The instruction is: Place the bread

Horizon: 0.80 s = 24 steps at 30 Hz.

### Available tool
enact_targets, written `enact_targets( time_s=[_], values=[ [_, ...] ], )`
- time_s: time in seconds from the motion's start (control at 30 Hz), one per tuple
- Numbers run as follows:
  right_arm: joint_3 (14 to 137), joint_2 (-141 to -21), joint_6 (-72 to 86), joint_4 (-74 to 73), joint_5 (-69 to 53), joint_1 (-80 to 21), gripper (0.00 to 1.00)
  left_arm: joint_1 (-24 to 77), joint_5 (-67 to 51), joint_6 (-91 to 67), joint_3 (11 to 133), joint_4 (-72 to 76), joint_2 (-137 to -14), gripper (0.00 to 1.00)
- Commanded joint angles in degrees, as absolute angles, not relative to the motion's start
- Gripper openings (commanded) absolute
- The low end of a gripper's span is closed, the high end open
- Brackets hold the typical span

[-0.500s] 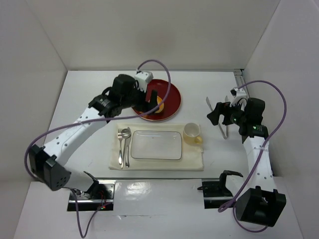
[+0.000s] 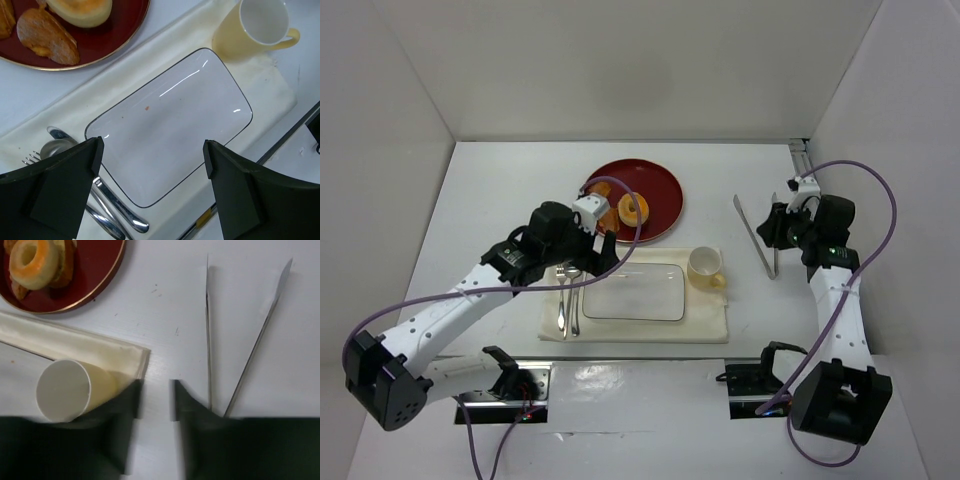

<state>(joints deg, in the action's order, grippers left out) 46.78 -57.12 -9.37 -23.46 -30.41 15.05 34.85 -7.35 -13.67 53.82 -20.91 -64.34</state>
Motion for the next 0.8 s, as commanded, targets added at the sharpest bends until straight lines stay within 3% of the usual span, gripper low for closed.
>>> enact_targets(
  time_s=[0.0, 0.03, 0.07, 0.5, 0.77],
  values=[
    [47.5, -58.9, -12.4, -23.0, -27.2, 15.6, 0.68, 35.7, -7.6, -13.3, 53.3, -15.5, -61.8, 1.00],
    [47.5, -60.0, -12.9, -24.2, -26.5, 15.6, 0.96, 35.7, -7.6, -13.3, 52.8, -15.5, -61.8, 1.00],
    [47.5, -60.6, -12.9, -24.3, -25.1, 15.6, 1.00, 35.7, -7.6, -13.3, 53.4, -16.2, -61.8, 1.00],
    [47.5, -74.1, -21.7, -19.6, -13.2, 15.6, 0.99, 36.2, -8.3, -13.8, 53.4, -16.2, -60.1, 1.00],
    [46.9, -80.8, -24.3, -15.4, -12.4, 15.6, 0.99, 36.2, -9.3, -13.8, 53.4, -15.6, -60.1, 1.00]
  ],
)
